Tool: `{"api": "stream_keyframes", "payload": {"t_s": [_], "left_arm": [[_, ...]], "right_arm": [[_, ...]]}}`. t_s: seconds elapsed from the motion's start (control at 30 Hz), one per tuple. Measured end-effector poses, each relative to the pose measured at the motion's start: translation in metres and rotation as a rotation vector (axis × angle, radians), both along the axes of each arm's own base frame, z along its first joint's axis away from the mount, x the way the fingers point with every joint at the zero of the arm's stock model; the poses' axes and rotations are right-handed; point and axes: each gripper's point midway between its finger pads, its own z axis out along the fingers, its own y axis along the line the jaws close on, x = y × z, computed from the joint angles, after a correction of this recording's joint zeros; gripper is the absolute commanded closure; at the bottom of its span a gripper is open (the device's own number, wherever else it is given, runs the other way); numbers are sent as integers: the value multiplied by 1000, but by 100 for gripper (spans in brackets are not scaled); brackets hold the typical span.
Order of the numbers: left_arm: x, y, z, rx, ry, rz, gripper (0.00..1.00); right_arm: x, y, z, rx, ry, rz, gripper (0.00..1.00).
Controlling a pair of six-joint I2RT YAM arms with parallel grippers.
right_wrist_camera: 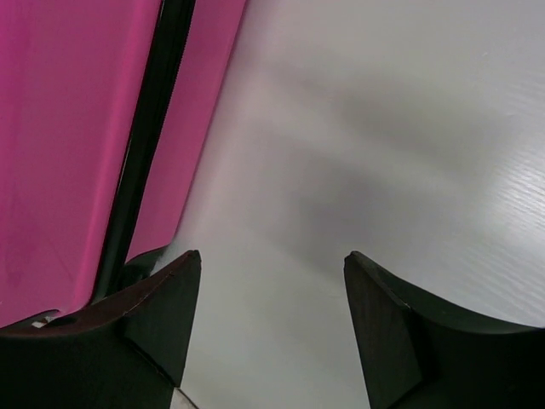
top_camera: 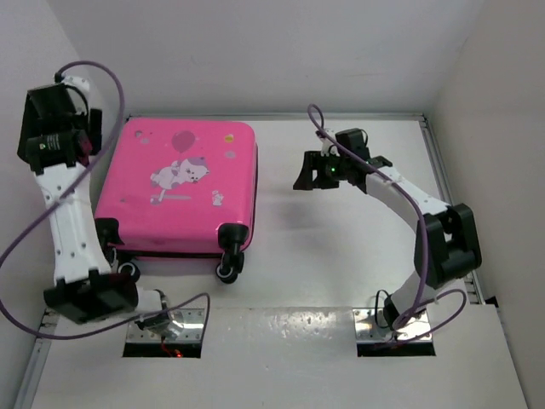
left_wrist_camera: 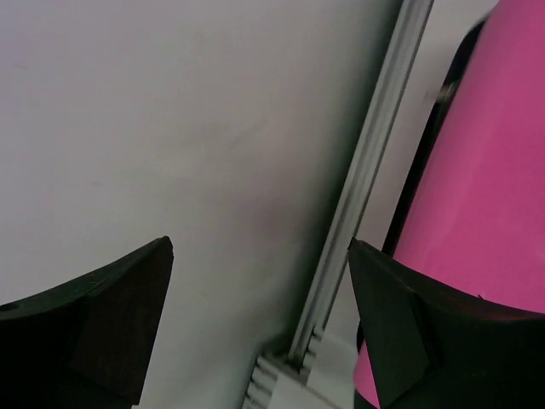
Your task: Pack the luggage
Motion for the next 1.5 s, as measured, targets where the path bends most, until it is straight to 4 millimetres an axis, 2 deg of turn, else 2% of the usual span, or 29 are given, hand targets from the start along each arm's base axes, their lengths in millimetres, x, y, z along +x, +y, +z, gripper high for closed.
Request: {"api": "stream_keyframes", "payload": {"t_s": [0.07,0.13,0.2,0.23,0.27,0.37,0.57,0.63,0.7,0.83,0.93,1.07,1.2,1.4,1.5], "left_arm": [[5,31,-51,-77,133,37,13],[3,48,-107,-159,270,50,15],[-2,50,-157,-236,395,33,15],[-5,47,-174,-265,434,18,15],[-6,49,-184,-261,465,13,17],[-7,54,-194,-259,470,6,18],[2,63,-212,-234,458,-3,22],[3,65,-228,-252,473,4,23],[1,62,-253,-297,512,9,23],[-12,45,-315,-435,642,7,24],[-13,35,-340,-511,698,-25,27],[-2,11,-346,-609,699,-110,28],[24,-24,-346,-637,700,-205,28],[81,-116,-339,-697,675,-398,28],[101,-145,-341,-759,650,-453,28]], "right_arm": [[1,9,-7,8,37,22,31],[0,18,-9,40,69,45,31],[-2,27,-4,89,94,78,31],[-5,30,-1,108,96,98,29],[-8,34,3,129,100,125,29],[-19,41,14,165,97,217,26],[-61,45,19,129,109,387,28],[-68,42,16,90,105,393,28],[-71,39,11,60,107,386,28],[-62,20,2,3,117,323,28],[-57,9,-3,-30,123,288,28],[-57,2,-9,-41,149,280,28],[-51,-14,-11,-8,190,242,27],[-22,-39,-4,2,187,165,27],[-6,-62,-13,-70,210,93,27]]}}
